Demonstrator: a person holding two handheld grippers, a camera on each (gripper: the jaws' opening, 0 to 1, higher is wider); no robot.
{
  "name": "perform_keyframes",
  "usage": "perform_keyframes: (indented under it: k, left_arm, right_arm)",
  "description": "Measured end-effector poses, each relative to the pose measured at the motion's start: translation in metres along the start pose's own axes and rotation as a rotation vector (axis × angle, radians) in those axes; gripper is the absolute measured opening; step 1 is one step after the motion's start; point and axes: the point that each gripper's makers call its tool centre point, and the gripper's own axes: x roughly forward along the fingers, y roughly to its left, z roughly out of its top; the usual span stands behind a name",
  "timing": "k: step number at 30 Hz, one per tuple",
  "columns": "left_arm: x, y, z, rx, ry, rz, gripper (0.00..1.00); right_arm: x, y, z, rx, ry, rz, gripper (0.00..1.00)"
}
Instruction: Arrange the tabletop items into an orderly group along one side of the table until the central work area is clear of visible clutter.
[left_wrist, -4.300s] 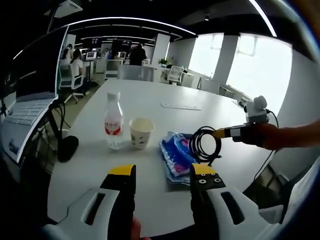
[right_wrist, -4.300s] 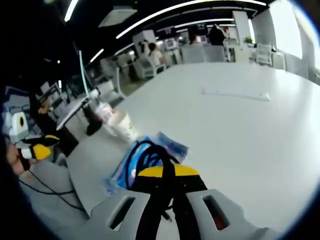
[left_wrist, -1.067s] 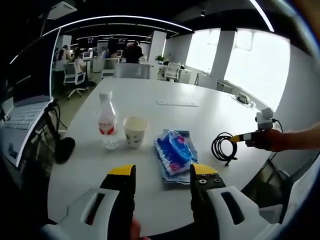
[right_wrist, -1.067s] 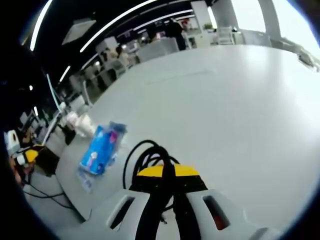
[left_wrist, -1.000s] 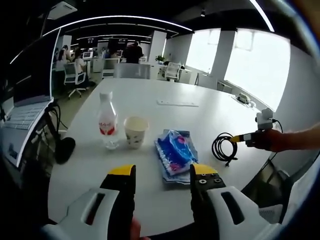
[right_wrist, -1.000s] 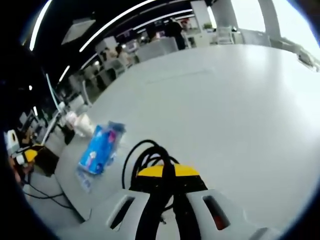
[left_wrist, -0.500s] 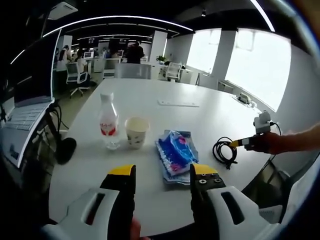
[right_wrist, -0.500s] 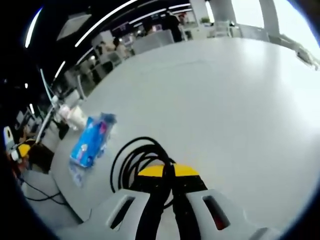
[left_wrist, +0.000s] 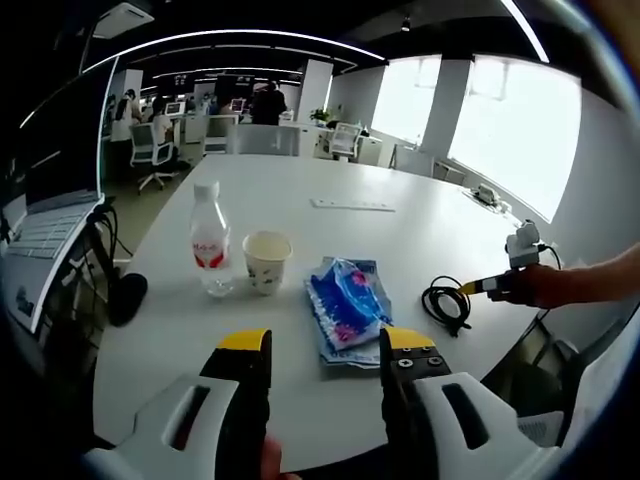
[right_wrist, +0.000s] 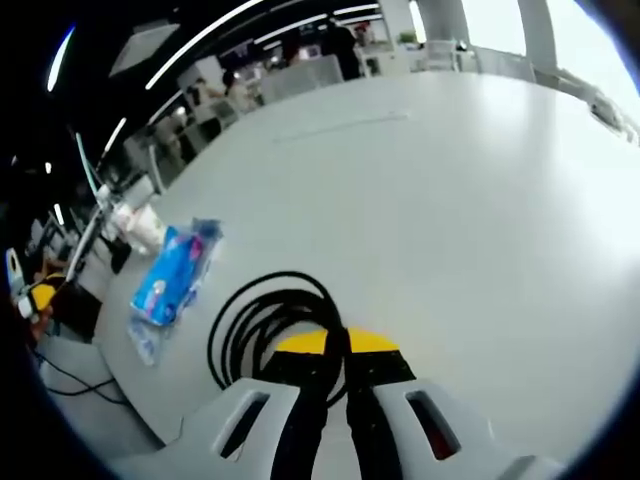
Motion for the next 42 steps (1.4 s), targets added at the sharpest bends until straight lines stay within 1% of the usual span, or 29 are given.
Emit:
perform_keyframes:
  k: [3, 9, 13, 21, 32, 42]
  left_arm:
    - [0.001, -0.001, -0.002, 0.000, 0.004, -0.005, 0.42]
    - [0.002, -0.006, -0.005, 0.003, 0.012, -0.014, 0.42]
    - [0.002, -0.007, -0.005, 0.004, 0.013, -0.017, 0.42]
    - [0.002, -0.009, -0.007, 0.002, 0.012, -0.022, 0.42]
    - [-0.003, -0.007, -0.014, -0.015, 0.013, -0.013, 0.42]
    - [-0.006, -0.005, -0.013, -0.020, 0.003, -0.003, 0.42]
  right_arm:
    - [-0.002, -0.002, 0.000, -0.001, -0.005, -0.006, 0.01]
    - [-0.006, -0.005, 0.000, 0.000, -0.009, -0.011, 0.02]
    - [-0.007, -0.009, 0.000, -0.010, -0.006, -0.021, 0.04]
    - [-0.011, -0.012, 0.007, -0.032, -0.016, -0.033, 0.06]
    - [-0.011, -0.008, 0.017, -0.060, -0.026, -0.023, 0.06]
    - [-0.002, 0.010, 0.031, -0.115, -0.026, 0.012, 0.06]
